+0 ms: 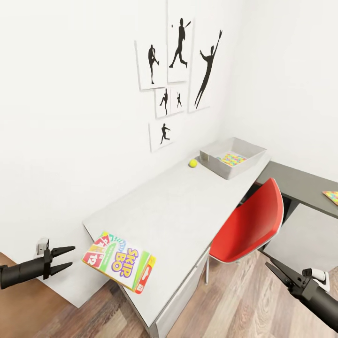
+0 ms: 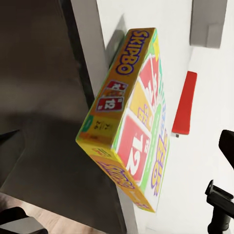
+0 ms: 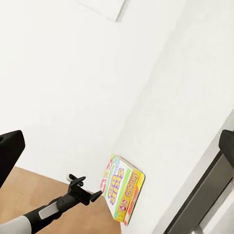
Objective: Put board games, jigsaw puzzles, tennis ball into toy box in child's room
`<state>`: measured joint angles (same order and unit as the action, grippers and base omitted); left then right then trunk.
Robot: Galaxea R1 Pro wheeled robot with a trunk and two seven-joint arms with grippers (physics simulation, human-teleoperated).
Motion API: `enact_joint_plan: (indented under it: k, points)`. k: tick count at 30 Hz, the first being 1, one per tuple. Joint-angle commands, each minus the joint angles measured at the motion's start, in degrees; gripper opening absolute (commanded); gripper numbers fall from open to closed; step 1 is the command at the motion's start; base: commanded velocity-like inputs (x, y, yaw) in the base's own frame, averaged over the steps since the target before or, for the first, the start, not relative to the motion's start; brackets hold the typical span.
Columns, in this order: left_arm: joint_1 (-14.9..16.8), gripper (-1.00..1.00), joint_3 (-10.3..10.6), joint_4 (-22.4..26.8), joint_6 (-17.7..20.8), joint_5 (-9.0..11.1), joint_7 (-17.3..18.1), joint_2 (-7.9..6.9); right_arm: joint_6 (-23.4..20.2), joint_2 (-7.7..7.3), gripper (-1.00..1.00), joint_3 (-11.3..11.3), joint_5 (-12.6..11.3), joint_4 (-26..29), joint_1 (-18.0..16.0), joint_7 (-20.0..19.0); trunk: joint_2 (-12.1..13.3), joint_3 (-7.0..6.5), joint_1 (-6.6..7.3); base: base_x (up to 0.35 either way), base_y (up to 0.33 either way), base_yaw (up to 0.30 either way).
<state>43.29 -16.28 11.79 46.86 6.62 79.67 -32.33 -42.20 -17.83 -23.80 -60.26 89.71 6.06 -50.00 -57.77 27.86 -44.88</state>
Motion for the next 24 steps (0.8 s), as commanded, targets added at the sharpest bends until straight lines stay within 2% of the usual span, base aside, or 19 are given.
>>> enact_joint_plan:
  k: [1, 3, 9, 14, 21, 24]
  points:
    - [0.0, 1.00, 0.3, 0.0, 0.6, 0.4, 0.1, 0.04, -0.3, -0.01, 1.00, 0.0, -0.3, 0.0, 0.0, 0.1, 0.0, 0.05, -0.01, -0.003, 0.000, 0.000]
    - [0.0, 1.00, 0.3, 0.0, 0.6, 0.4, 0.1, 0.22, -0.3, -0.01, 1.00, 0.0, -0.3, 0.0, 0.0, 0.1, 0.0, 0.05, -0.01, -0.002, 0.000, 0.000]
    - [0.0, 1.00, 0.3, 0.0, 0.6, 0.4, -0.1, 0.68, -0.3, -0.01, 1.00, 0.0, -0.3, 0.0, 0.0, 0.1, -2.4, 1.12, -1.33, 0.000, 0.000, 0.000]
    - [0.0, 1.00, 0.2, 0.0, 0.6, 0.4, -2.3, 1.27, -0.3, -0.01, 1.00, 0.0, -0.3, 0.0, 0.0, 0.1, -4.4, 2.02, -2.42, 0.000, 0.000, 0.000]
    - [0.0, 1.00, 0.2, 0.0, 0.6, 0.4, -3.2, 2.10, -0.3, -0.01, 1.00, 0.0, -0.3, 0.0, 0.0, 0.1, -7.3, 3.28, -3.96, 0.000, 0.000, 0.000]
    - [0.0, 1.00, 0.2, 0.1, 0.6, 0.4, -3.2, 2.18, -0.3, -0.01, 1.00, 0.0, -0.3, 0.0, 0.0, 0.1, -7.3, 3.28, -3.96, 0.000, 0.000, 0.000]
